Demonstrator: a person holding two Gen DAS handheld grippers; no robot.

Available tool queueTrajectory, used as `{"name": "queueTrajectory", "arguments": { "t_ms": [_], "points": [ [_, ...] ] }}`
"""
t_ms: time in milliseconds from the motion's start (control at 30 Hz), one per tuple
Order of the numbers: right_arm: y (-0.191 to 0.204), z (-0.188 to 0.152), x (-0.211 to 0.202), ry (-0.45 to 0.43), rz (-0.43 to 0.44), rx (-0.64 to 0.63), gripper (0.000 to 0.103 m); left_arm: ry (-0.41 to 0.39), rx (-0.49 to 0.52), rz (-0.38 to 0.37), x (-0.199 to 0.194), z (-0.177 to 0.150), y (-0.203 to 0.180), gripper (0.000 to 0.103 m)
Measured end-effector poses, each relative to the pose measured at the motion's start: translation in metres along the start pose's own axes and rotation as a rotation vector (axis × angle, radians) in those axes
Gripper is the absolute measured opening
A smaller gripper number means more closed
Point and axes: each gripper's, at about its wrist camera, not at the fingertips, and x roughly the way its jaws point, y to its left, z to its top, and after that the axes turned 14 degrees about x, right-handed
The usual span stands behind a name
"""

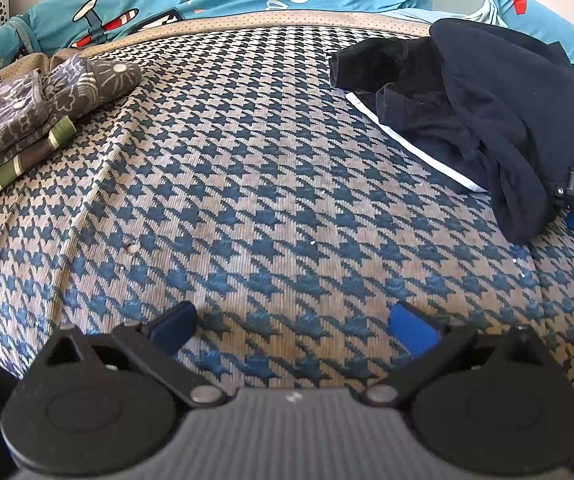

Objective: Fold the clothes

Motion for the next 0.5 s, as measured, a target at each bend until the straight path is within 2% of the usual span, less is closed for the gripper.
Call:
{"name": "queueTrajectory", "arguments": {
  "t_ms": [233, 500],
  "points": [
    [0.0, -0.003, -0.002, 0.003, 0.013, -0.011, 0.059, -0.007, -0.003, 0.0, 0.0, -0.001, 0.0, 0.103],
    [-0.015, 0.003, -0.011, 0.035, 0.065, 0.099, 0.06, -0.019, 0.0, 0.008, -0.001, -0.003, -0.001, 0.103]
  ]
}}
